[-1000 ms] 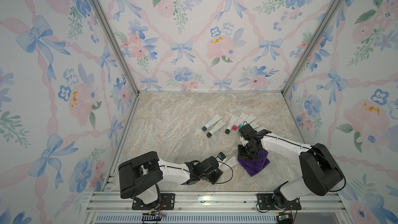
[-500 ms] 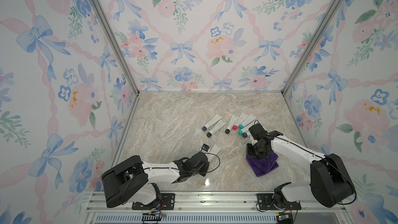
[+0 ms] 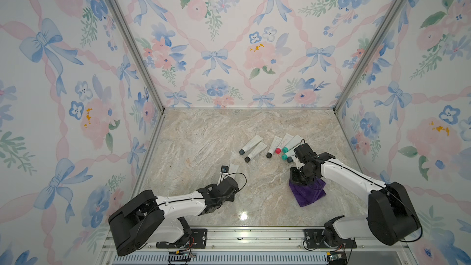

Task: Wipe the surface of the toothpaste tube
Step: Place the toothpaste at the center of the board.

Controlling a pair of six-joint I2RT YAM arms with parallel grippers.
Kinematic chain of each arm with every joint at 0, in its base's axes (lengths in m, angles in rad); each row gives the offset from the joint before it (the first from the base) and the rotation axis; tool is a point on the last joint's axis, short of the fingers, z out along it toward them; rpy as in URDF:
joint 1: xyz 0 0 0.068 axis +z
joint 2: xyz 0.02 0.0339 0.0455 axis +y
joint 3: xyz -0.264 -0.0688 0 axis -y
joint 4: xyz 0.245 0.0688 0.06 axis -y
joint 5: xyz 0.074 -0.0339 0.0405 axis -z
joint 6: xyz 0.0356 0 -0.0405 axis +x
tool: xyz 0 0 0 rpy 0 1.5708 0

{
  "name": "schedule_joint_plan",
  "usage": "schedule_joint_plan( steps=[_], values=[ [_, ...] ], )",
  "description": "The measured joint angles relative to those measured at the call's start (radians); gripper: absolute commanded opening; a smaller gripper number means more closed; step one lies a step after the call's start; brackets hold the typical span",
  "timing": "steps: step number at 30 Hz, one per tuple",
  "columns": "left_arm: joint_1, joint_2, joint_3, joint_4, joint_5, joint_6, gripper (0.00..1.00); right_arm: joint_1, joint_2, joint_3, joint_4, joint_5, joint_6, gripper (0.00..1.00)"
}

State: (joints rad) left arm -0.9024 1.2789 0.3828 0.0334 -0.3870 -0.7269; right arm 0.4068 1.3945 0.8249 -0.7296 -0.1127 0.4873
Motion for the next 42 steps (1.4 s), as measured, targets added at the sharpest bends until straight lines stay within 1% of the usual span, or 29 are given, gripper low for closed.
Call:
schedule_joint_plan(
  steps=[7,13,17,21,27,35,38,39,40,42],
  values=[
    [0.155,0.166,0.151,-0.013,-0.002,0.065,0.33,0.033,0.001,0.001,0.001,-0.007,-0.002,0.2],
    [0.233,0.333,0.303,0.012,0.011,0.157,0.33,0.096,0.023,0.001,0.017,-0.007,0.002,0.2],
    [0.27,0.401,0.365,0.051,0.042,0.214,0.34,0.123,0.032,0.001,0.029,-0.007,0.011,0.2],
    [0.312,0.445,0.412,0.083,0.106,0.267,0.34,0.149,0.034,0.001,0.039,-0.007,0.023,0.2],
    [0.327,0.517,0.506,0.101,0.2,0.352,0.34,0.166,0.048,0.001,0.046,-0.007,0.034,0.2],
    [0.33,0.621,0.626,0.116,0.262,0.424,0.35,0.173,0.048,0.001,0.046,-0.007,0.037,0.2],
    [0.33,0.638,0.642,0.125,0.294,0.437,0.4,0.173,0.048,0.001,0.045,-0.007,0.037,0.2],
    [0.33,0.638,0.642,0.127,0.303,0.44,0.46,0.173,0.047,0.001,0.045,-0.007,0.037,0.2],
    [0.33,0.638,0.642,0.129,0.311,0.443,0.54,0.173,0.047,0.001,0.045,-0.007,0.037,0.2],
    [0.33,0.634,0.638,0.131,0.315,0.439,0.66,0.177,0.046,0.001,0.043,-0.007,0.037,0.2]
  ],
)
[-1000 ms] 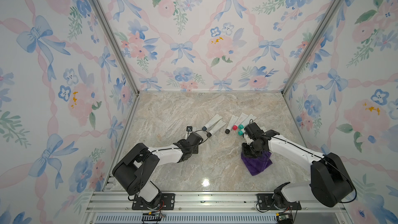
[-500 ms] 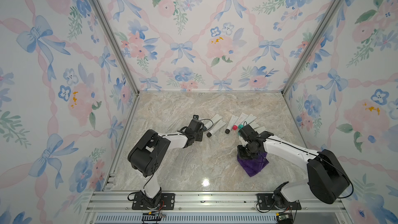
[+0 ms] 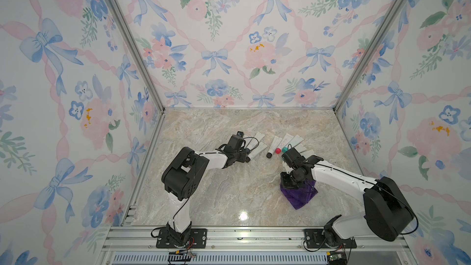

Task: Wipe the surface of the toothpaste tube
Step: Place the toothpaste at the center of the board, then place the cleaning item at the center of the board.

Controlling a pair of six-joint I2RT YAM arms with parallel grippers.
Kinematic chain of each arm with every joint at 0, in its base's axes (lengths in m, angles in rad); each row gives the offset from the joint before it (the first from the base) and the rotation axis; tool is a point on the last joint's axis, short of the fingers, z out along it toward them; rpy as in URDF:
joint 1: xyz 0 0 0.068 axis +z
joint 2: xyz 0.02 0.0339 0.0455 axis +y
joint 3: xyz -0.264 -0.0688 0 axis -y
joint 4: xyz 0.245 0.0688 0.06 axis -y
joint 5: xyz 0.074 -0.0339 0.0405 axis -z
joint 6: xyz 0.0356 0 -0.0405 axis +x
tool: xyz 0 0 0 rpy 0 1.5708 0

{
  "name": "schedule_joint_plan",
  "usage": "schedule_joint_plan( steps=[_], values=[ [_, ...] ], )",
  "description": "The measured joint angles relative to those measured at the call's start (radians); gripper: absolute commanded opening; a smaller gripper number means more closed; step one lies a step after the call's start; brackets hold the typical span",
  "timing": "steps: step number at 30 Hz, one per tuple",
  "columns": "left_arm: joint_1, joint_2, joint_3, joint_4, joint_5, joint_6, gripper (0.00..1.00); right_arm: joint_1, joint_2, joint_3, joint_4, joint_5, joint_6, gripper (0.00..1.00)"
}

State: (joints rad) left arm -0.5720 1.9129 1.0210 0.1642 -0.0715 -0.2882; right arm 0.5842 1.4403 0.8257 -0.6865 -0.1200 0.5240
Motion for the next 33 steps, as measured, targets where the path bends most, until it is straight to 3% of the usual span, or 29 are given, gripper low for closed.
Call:
schedule_joint_plan(
  steps=[6,12,23,27,30,33],
  values=[
    [0.03,-0.168,-0.085,-0.004,-0.023,-0.051,0.86,0.032,-0.014,0.006,-0.007,-0.008,0.012,0.2],
    [0.037,-0.465,-0.212,0.031,0.003,-0.129,0.87,0.052,-0.043,0.035,-0.012,-0.03,0.03,0.2],
    [-0.274,-0.732,-0.585,0.031,0.05,-0.273,0.88,0.095,0.074,0.169,0.004,-0.081,0.057,0.25],
    [-0.305,-0.798,-0.632,0.031,0.05,-0.309,0.88,0.112,0.161,0.212,0.014,-0.09,0.066,0.59],
    [-0.306,-0.808,-0.644,0.034,0.05,-0.323,0.88,0.138,0.197,0.232,0.022,-0.09,0.071,0.99],
    [-0.31,-0.814,-0.651,0.034,0.047,-0.327,0.88,0.166,0.199,0.248,0.018,-0.085,0.073,0.99]
  ],
)
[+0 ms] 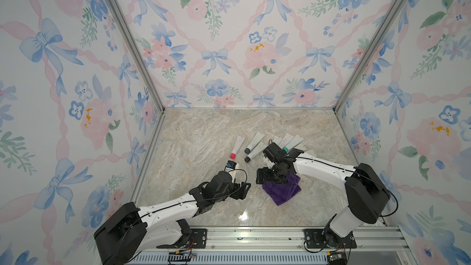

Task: Wipe the surface of the toothpaste tube
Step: Place the cleaning item at the center of the board, then reset both arms

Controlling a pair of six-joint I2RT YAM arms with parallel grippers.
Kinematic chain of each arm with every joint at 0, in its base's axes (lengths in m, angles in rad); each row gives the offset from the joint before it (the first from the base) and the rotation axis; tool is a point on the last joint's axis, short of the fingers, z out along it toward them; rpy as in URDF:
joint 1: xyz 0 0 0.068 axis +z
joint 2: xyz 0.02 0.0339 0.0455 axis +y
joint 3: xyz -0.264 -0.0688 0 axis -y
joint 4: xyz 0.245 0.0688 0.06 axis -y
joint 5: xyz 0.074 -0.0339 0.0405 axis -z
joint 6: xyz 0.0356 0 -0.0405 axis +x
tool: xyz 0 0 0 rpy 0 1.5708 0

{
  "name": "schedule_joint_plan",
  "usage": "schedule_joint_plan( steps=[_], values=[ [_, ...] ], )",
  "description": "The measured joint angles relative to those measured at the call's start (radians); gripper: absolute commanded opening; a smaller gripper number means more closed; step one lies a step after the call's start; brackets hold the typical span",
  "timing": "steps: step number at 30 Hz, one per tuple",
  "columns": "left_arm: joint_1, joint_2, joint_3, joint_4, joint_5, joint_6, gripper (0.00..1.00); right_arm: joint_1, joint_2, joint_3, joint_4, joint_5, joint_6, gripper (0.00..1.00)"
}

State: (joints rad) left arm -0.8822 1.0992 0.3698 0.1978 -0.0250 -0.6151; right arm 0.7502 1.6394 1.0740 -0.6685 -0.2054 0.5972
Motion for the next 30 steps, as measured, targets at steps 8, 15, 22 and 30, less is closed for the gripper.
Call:
schedule_joint_plan(
  steps=[8,15,22,30],
  values=[
    [-0.001,-0.05,-0.014,-0.001,-0.016,0.0,0.88,0.018,-0.066,0.047,-0.047,0.066,0.001,0.99],
    [0.002,-0.1,0.027,-0.096,-0.122,0.004,0.98,0.015,-0.176,0.076,-0.109,0.146,-0.018,0.99],
    [0.089,-0.14,0.193,-0.225,-0.25,0.032,0.98,0.018,-0.325,0.088,-0.143,0.336,-0.055,0.99],
    [0.154,-0.205,0.343,-0.219,-0.534,0.265,0.98,0.06,-0.937,-0.513,0.446,0.667,-0.299,0.99]
  ],
)
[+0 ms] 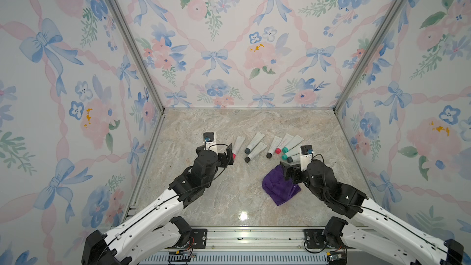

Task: Wipe the surface of the toothpaste tube
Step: Reset both arms

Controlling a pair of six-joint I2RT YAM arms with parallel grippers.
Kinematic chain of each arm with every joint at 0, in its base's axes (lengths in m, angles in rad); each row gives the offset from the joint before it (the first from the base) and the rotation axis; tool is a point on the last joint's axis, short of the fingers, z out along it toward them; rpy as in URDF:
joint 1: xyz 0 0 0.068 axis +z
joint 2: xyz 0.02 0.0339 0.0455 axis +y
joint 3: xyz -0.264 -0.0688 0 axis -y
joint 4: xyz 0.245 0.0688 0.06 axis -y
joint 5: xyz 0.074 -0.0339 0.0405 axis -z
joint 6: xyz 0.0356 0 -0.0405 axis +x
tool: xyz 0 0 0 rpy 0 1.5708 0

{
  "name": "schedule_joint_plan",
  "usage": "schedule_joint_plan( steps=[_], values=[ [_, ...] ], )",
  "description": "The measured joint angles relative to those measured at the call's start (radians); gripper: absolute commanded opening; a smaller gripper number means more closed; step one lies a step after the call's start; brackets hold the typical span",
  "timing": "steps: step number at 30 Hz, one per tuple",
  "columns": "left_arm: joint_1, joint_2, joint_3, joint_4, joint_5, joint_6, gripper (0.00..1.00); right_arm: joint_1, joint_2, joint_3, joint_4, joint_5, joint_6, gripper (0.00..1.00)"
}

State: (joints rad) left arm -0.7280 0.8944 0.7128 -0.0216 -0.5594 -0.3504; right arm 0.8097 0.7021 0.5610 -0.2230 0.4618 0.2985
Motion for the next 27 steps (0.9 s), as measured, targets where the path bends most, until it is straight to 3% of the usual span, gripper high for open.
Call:
schedule_joint_plan(
  steps=[4,8,10,18,27],
  values=[
    [0.088,-0.072,-0.089,0.177,-0.074,0.167,0.98,-0.151,-0.117,-0.139,0.144,0.033,-0.068,0.99],
    [0.208,-0.227,-0.375,0.467,-0.008,0.3,0.98,-0.333,-0.131,-0.141,0.202,0.041,-0.076,0.99],
    [0.241,-0.238,-0.488,0.568,0.006,0.329,0.98,-0.395,-0.124,-0.156,0.26,0.045,-0.081,0.99],
    [0.362,0.09,-0.694,0.995,0.033,0.388,0.98,-0.562,0.063,-0.354,0.564,0.05,-0.099,0.99],
    [0.501,0.396,-0.7,1.323,0.145,0.354,0.98,-0.716,0.324,-0.394,0.92,-0.006,-0.142,0.99]
  ],
)
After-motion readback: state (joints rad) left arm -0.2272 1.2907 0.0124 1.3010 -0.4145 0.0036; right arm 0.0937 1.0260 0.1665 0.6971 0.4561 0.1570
